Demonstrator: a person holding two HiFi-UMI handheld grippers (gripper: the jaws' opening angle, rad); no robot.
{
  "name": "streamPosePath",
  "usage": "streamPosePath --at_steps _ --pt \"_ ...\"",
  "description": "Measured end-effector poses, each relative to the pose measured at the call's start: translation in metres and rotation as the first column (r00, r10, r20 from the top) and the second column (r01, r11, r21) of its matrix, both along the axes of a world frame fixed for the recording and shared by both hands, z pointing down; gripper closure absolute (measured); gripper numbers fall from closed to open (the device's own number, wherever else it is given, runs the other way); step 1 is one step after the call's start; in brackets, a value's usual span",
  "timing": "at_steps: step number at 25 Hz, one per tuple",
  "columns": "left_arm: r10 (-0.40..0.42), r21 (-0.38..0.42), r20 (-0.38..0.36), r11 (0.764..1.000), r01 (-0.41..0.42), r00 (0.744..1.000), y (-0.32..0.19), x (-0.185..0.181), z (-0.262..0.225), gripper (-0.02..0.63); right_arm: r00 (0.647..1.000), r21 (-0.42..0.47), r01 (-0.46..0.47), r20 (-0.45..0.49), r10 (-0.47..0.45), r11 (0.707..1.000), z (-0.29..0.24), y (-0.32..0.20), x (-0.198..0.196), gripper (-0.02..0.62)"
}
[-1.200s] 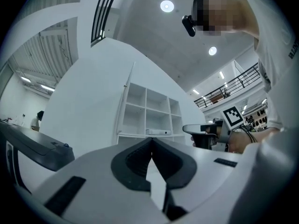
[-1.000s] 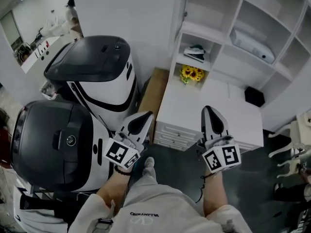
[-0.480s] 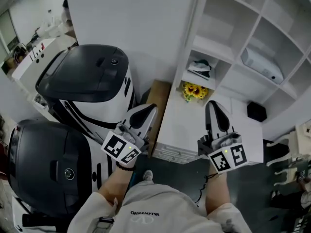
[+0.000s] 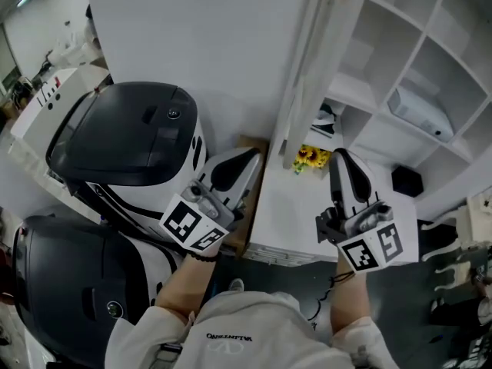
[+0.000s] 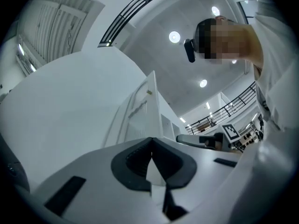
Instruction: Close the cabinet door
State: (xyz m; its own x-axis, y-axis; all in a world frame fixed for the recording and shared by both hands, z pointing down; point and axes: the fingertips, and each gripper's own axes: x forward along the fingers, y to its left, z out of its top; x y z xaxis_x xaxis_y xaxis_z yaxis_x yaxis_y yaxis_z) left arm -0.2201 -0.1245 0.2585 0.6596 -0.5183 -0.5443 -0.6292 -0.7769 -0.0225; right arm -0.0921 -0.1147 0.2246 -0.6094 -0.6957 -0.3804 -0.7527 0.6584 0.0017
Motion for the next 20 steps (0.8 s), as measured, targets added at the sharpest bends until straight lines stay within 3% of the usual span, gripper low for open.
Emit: streamPosePath --at_steps 12,20 --pt "0.231 0.113 -0.108 0.969 -0.219 0.967 -0.028 0.013 -0.087 0.603 0.990 0.084 0.129 0.043 -0.133 0.988 -0.062 -0.024 -0.010 0.584" --pt "0.281 0.181 -0.114 0.949 -0.258 0.953 -0.037 0.022 -0.129 0.601 0.977 0.108 0.204 0.045 -0.210 0.973 -0.082 -0.034 -0.019 0.584"
